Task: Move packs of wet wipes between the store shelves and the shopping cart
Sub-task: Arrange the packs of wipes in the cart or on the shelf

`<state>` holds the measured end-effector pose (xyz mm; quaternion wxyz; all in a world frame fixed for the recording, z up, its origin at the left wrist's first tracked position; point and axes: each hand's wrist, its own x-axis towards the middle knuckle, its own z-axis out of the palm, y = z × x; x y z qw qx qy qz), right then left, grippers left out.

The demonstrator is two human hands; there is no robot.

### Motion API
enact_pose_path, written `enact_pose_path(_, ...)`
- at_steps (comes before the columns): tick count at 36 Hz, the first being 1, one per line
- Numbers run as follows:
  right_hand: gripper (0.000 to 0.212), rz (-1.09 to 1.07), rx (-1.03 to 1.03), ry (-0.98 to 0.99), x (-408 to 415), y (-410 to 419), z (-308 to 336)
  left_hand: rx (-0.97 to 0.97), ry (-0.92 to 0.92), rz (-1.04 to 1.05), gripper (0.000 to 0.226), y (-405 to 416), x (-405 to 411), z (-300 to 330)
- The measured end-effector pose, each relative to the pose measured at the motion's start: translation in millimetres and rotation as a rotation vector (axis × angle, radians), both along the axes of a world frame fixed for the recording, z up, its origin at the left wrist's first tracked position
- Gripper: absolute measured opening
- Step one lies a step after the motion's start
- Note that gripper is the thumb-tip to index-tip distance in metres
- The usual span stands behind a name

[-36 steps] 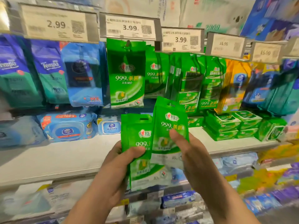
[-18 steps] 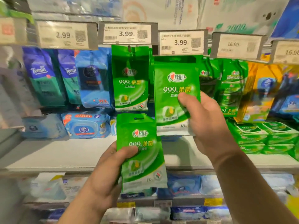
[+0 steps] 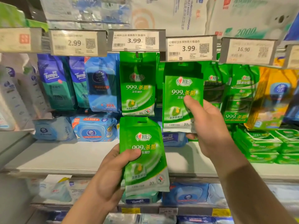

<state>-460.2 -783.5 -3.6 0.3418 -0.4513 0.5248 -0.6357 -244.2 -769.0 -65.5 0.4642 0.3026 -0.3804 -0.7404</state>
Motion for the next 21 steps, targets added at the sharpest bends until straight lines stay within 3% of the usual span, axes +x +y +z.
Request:
enact_pose_path(3, 0.034, 0.005, 0.008, -0.012, -3.0, 1.4, -18.3, -0.002, -0.002, 0.0, 0.073, -2.0, 0.7, 0.3)
enact_pose_path(9, 0.032, 0.037, -0.012, -0.013, 1.6, 3.4, -40.4, 0.013, -0.021, 0.023, 0.066, -4.6, 4.8, -2.3)
enact_pose_path(21, 0.048, -0.145, 0.023, 0.141, 3.0, -25.3, -29.2, 0.024, -0.028, 0.035, 0.058, 1.4, 7.8, -3.3)
